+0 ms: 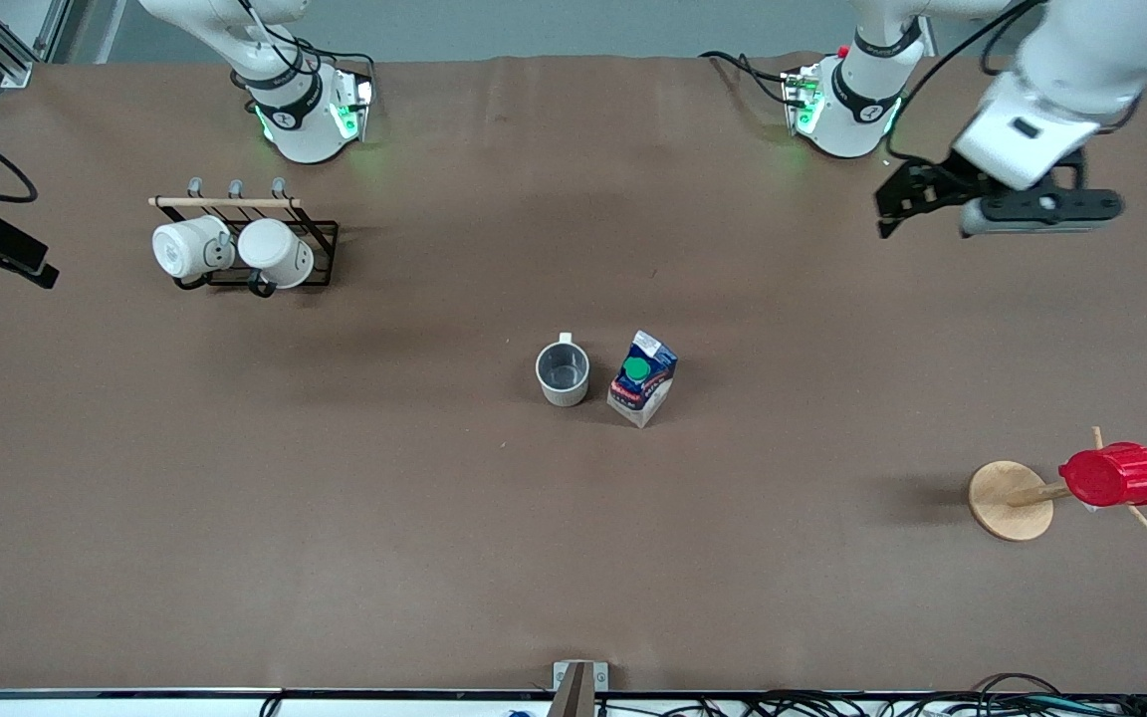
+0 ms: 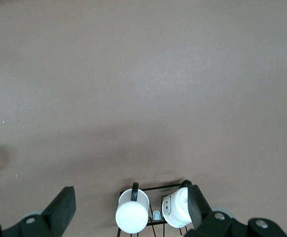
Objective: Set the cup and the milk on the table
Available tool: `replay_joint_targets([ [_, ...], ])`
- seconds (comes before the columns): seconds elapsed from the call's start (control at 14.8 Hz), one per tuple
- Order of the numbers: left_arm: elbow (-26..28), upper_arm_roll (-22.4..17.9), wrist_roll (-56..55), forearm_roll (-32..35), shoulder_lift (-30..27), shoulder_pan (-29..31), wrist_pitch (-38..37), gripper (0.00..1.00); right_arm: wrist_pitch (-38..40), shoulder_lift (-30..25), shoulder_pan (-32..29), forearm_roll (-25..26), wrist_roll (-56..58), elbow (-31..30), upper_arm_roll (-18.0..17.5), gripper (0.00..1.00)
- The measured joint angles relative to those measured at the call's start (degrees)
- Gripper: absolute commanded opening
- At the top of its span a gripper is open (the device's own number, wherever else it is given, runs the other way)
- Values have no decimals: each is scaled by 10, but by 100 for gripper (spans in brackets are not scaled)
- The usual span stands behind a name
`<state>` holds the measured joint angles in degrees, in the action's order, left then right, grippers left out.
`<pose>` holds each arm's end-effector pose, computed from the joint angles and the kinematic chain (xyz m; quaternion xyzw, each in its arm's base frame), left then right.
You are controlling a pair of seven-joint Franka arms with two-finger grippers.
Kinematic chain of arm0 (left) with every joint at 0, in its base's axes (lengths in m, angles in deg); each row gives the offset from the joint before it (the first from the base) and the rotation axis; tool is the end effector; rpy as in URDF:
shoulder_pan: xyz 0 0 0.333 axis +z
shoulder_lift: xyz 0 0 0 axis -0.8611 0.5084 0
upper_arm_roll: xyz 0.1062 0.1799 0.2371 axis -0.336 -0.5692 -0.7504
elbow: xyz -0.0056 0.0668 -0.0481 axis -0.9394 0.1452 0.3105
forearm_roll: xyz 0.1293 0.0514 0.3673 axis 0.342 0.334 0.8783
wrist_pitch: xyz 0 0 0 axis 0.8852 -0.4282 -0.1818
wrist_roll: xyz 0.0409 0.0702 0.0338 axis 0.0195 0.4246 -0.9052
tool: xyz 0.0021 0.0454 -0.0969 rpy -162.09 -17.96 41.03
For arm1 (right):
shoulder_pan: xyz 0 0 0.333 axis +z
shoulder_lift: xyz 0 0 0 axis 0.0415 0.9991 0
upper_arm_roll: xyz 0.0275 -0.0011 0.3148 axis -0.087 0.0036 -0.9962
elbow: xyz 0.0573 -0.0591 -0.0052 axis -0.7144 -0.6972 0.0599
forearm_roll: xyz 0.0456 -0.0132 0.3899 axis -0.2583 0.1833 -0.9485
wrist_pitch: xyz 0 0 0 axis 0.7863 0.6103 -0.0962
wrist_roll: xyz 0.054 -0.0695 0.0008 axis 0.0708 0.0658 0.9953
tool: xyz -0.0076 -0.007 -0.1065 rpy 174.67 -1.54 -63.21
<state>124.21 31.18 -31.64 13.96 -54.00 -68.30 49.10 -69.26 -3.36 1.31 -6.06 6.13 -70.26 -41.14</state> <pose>0.4823 -0.1121 0.5972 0.9991 0.0180 0.0155 0.0346 0.5584 -0.0337 0.6474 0.9973 -0.0732 0.0086 0.0069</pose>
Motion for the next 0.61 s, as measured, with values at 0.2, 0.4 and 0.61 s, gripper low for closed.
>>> replay_joint_targets([
  [0.2, -5, -28, 10, -1, -8, 8, -20, 100, 1, 0, 0, 0, 0, 0, 0, 100],
  [0.4, -21, -31, 24, 0, -10, 26, -39, 100, 1, 0, 0, -1, 0, 0, 0, 100],
  [0.61, -36, -39, 56, 0, -8, 48, -40, 100, 1, 0, 0, -1, 0, 0, 0, 100],
])
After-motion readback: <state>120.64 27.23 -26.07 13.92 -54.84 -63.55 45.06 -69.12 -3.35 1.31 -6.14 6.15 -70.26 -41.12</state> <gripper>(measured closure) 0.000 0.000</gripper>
